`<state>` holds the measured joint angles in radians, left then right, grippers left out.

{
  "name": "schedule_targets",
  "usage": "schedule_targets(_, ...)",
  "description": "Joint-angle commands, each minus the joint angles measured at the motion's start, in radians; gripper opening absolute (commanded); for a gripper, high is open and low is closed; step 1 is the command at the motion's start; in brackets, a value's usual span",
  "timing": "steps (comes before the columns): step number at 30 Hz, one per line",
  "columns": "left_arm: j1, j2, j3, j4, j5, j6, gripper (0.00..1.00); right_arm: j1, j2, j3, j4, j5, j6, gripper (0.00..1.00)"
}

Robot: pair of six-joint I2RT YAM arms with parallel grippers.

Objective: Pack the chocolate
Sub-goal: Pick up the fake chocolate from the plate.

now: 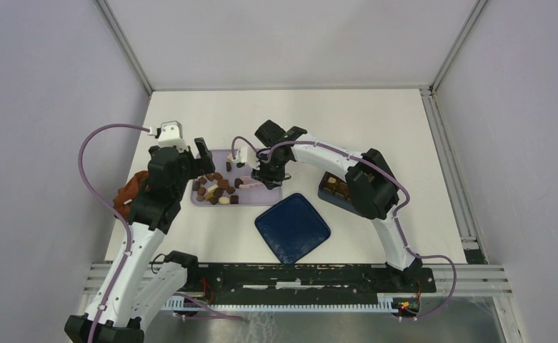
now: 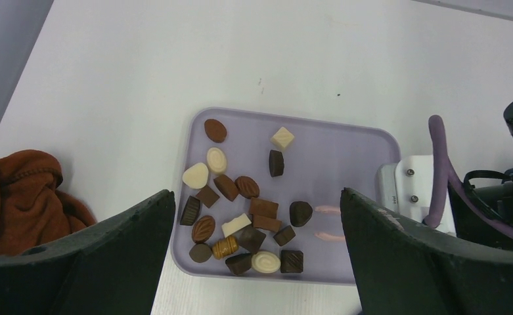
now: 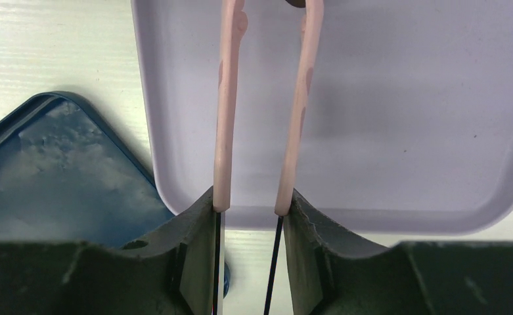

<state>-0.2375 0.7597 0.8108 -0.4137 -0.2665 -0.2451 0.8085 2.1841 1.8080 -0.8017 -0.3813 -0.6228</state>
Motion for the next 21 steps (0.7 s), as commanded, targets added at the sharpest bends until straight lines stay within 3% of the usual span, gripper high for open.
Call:
schedule_targets(1, 0.004, -0.013, -0.004, 0.020, -0.021, 0.041, 1.00, 0.010, 0.033, 0.075, -0.020, 0.027, 0.017, 0.43)
schedule_targets(21, 0.023, -0.013, -0.005, 0.026, 0.006, 0.038, 1.00, 0.037, 0.114, 0.176, -0.034, 0.070, 0.045, 0.46)
